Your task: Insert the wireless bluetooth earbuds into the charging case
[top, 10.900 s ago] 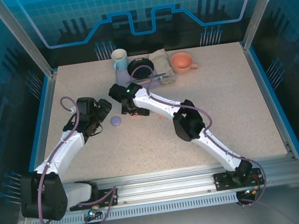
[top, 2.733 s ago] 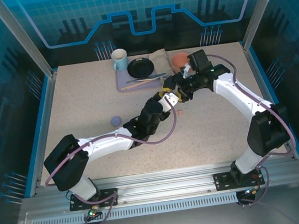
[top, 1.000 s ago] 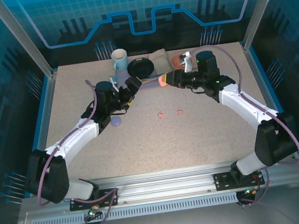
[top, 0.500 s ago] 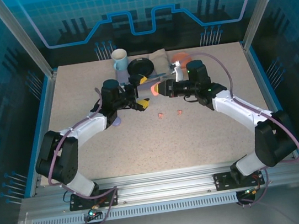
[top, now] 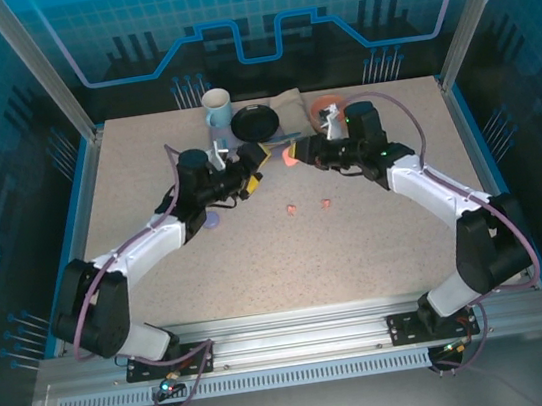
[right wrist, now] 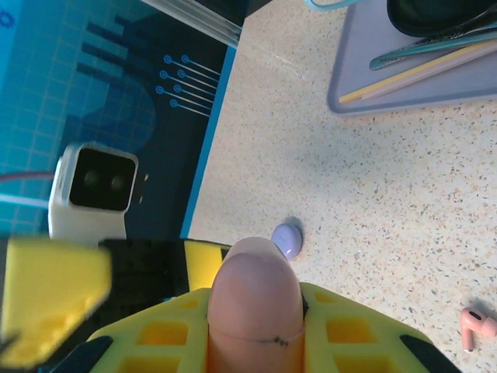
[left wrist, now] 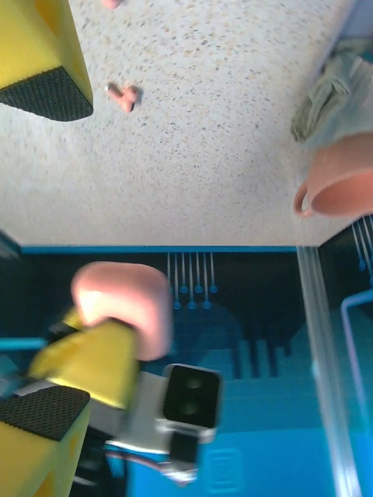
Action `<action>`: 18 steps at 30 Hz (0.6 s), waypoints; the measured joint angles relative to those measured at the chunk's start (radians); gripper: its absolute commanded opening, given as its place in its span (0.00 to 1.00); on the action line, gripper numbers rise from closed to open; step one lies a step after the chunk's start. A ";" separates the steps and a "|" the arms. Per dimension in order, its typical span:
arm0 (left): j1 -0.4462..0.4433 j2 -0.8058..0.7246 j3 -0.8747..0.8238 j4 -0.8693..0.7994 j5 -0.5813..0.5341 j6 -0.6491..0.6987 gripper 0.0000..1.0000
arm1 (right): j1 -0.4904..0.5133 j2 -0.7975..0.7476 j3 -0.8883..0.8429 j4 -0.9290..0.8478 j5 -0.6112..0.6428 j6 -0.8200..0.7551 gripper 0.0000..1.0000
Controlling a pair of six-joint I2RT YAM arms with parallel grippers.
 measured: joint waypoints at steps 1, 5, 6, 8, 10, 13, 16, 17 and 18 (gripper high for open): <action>0.000 -0.006 -0.016 0.019 0.016 0.043 0.87 | -0.008 0.000 0.007 0.000 -0.014 0.024 0.00; 0.000 0.003 -0.031 0.067 0.072 0.159 0.77 | -0.024 0.002 0.024 0.000 -0.071 0.108 0.00; 0.000 0.006 -0.031 0.080 0.082 0.177 0.74 | -0.026 0.004 0.029 0.000 -0.087 0.127 0.00; 0.000 0.016 -0.031 0.116 0.095 0.196 0.70 | -0.027 0.011 0.037 0.001 -0.110 0.158 0.00; 0.000 0.036 -0.031 0.163 0.109 0.195 0.69 | -0.027 0.016 0.039 0.006 -0.135 0.192 0.00; 0.000 0.078 -0.024 0.237 0.123 0.169 0.67 | -0.027 0.027 0.039 0.031 -0.163 0.245 0.00; 0.000 0.113 -0.019 0.316 0.128 0.121 0.66 | -0.027 0.035 0.038 0.059 -0.179 0.290 0.00; 0.000 0.122 -0.019 0.342 0.130 0.105 0.66 | -0.027 0.036 0.038 0.064 -0.182 0.299 0.00; 0.000 0.134 -0.018 0.373 0.133 0.088 0.66 | -0.027 0.037 0.038 0.071 -0.185 0.307 0.00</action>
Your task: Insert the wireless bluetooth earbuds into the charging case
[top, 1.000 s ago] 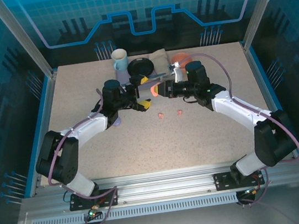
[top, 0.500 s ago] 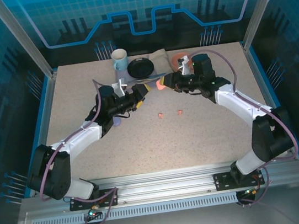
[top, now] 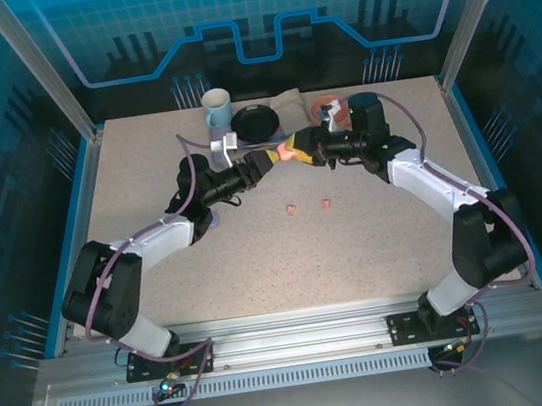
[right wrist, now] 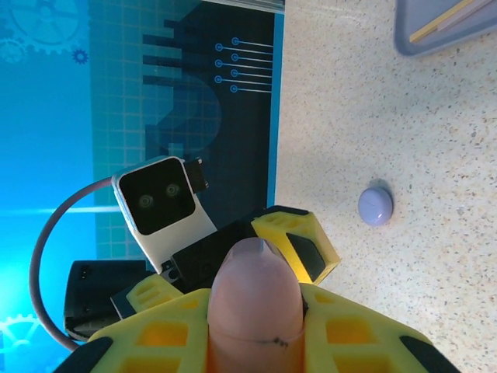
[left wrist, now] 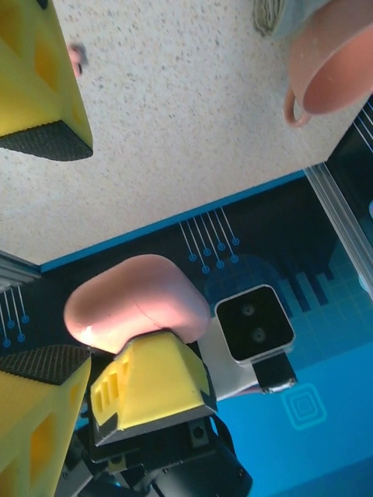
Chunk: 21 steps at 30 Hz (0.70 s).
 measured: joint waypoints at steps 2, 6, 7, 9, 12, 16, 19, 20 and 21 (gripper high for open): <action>0.000 0.022 0.002 0.055 0.000 -0.043 0.64 | 0.000 0.002 0.000 0.012 -0.002 0.011 0.00; 0.000 0.055 0.002 0.144 0.000 -0.111 0.61 | 0.005 0.011 0.000 0.020 -0.002 0.026 0.00; 0.000 0.060 0.004 0.156 0.000 -0.123 0.60 | 0.007 0.016 0.000 0.021 -0.002 0.029 0.00; -0.002 0.068 0.008 0.178 0.000 -0.143 0.58 | 0.014 0.026 0.000 0.024 -0.002 0.033 0.00; -0.005 0.071 0.015 0.195 -0.002 -0.158 0.55 | 0.023 0.041 0.000 0.033 -0.002 0.039 0.00; -0.010 0.076 0.015 0.195 -0.008 -0.174 0.50 | 0.026 0.047 0.000 0.058 -0.005 0.052 0.00; -0.014 0.076 0.015 0.194 -0.019 -0.178 0.45 | 0.027 0.051 0.000 0.075 -0.006 0.063 0.00; -0.015 0.076 0.015 0.194 -0.023 -0.177 0.42 | 0.027 0.052 0.000 0.079 -0.006 0.066 0.00; -0.015 0.076 0.015 0.194 -0.027 -0.178 0.41 | 0.027 0.053 0.001 0.083 -0.006 0.068 0.00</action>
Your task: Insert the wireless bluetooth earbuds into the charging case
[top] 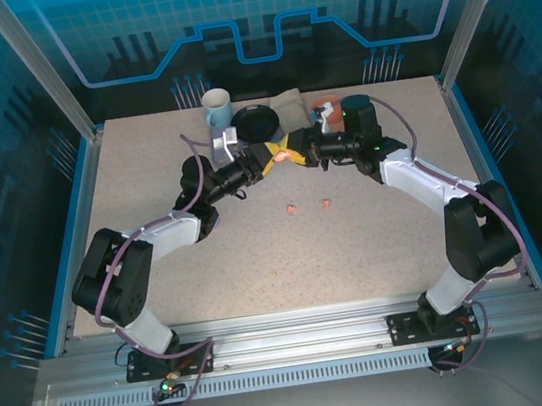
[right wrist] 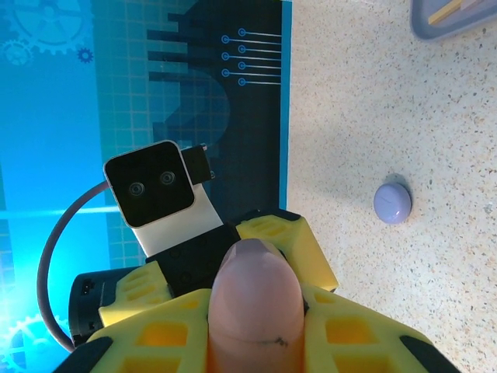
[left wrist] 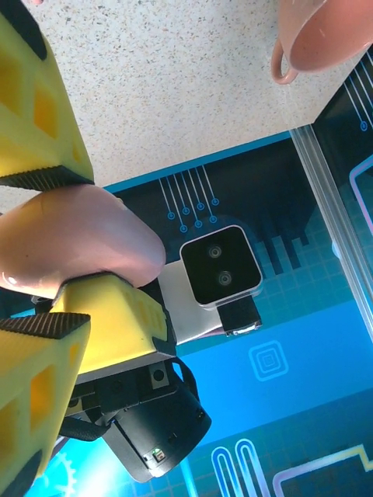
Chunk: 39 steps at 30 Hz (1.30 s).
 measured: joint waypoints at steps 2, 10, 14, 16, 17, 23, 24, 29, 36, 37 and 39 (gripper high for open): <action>0.000 0.000 0.000 0.000 -0.007 -0.002 0.39 | 0.000 0.002 0.001 0.005 0.001 0.003 0.00; 0.000 0.000 -0.002 -0.003 -0.023 -0.003 0.27 | 0.000 0.002 0.004 0.012 0.005 0.005 0.00; 0.000 -0.002 -0.002 -0.007 -0.027 -0.003 0.22 | 0.000 0.002 0.010 0.003 0.006 -0.006 0.05; 0.000 -0.003 -0.002 -0.010 -0.027 -0.003 0.20 | 0.000 0.002 0.014 -0.008 0.009 -0.015 0.09; 0.000 -0.004 -0.002 -0.012 -0.028 -0.003 0.20 | 0.000 0.002 0.015 -0.011 0.009 -0.019 0.11; 0.000 -0.005 -0.002 -0.026 -0.029 -0.002 0.19 | -0.005 0.002 0.018 -0.029 0.012 -0.027 0.24; 0.000 -0.005 -0.002 -0.027 -0.029 -0.002 0.19 | -0.006 0.002 0.019 -0.032 0.012 -0.029 0.28; -0.010 -0.005 -0.002 -0.028 -0.024 0.006 0.18 | -0.015 0.002 0.020 -0.039 0.019 -0.022 0.42; -0.021 -0.006 -0.002 -0.034 -0.014 0.021 0.15 | -0.036 0.002 0.021 -0.041 0.036 -0.019 0.40; -0.021 -0.006 -0.002 -0.034 -0.014 0.024 0.15 | -0.039 0.002 0.021 -0.041 0.038 -0.016 0.38; -0.020 -0.006 -0.002 -0.035 -0.014 0.025 0.16 | -0.042 0.002 0.021 -0.041 0.039 -0.013 0.33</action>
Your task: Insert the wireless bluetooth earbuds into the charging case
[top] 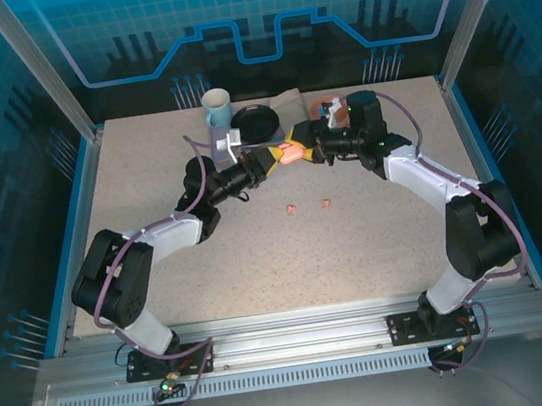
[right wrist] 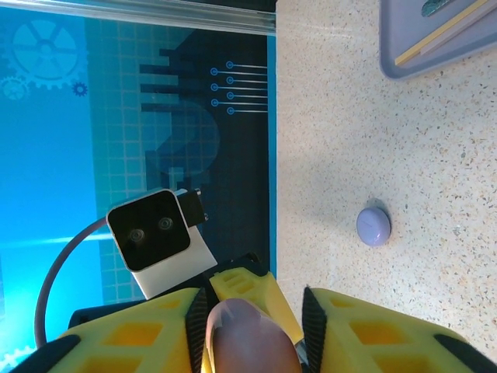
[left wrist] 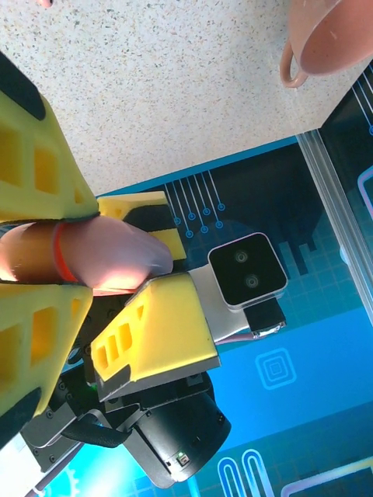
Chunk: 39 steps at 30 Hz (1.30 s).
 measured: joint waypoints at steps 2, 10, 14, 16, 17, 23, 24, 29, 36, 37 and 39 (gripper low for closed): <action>0.000 0.000 0.000 -0.001 0.000 0.000 0.16 | -0.005 0.000 0.000 0.001 0.000 0.006 0.28; 0.000 0.000 0.002 -0.023 0.000 0.001 0.34 | -0.015 -0.012 -0.023 0.017 -0.007 0.014 0.03; 0.000 0.000 0.006 -0.029 0.001 0.008 0.56 | -0.018 -0.014 -0.025 0.019 -0.007 0.015 0.02; 0.000 0.000 0.006 -0.030 0.001 0.002 0.60 | -0.020 -0.014 -0.025 0.019 -0.005 0.020 0.02; -0.002 0.000 0.006 -0.027 0.004 0.002 0.61 | -0.020 -0.014 -0.025 0.021 -0.004 0.023 0.02; -0.022 0.001 0.011 -0.007 0.022 -0.002 0.61 | -0.020 -0.014 -0.025 0.037 -0.003 0.042 0.01; -0.027 0.003 0.016 -0.005 0.025 -0.001 0.60 | -0.020 -0.014 -0.025 0.038 -0.003 0.044 0.01; -0.045 0.020 0.040 0.008 0.034 -0.002 0.56 | -0.019 -0.014 -0.025 0.045 -0.003 0.053 0.01; -0.045 0.059 0.070 0.023 0.042 -0.021 0.51 | -0.019 -0.014 -0.025 0.045 -0.003 0.056 0.01; -0.045 0.063 0.072 0.026 0.042 -0.023 0.50 | -0.019 -0.014 -0.025 0.045 -0.003 0.056 0.01; -0.045 0.068 0.072 0.033 0.042 -0.027 0.47 | -0.019 -0.014 -0.025 0.045 -0.003 0.056 0.01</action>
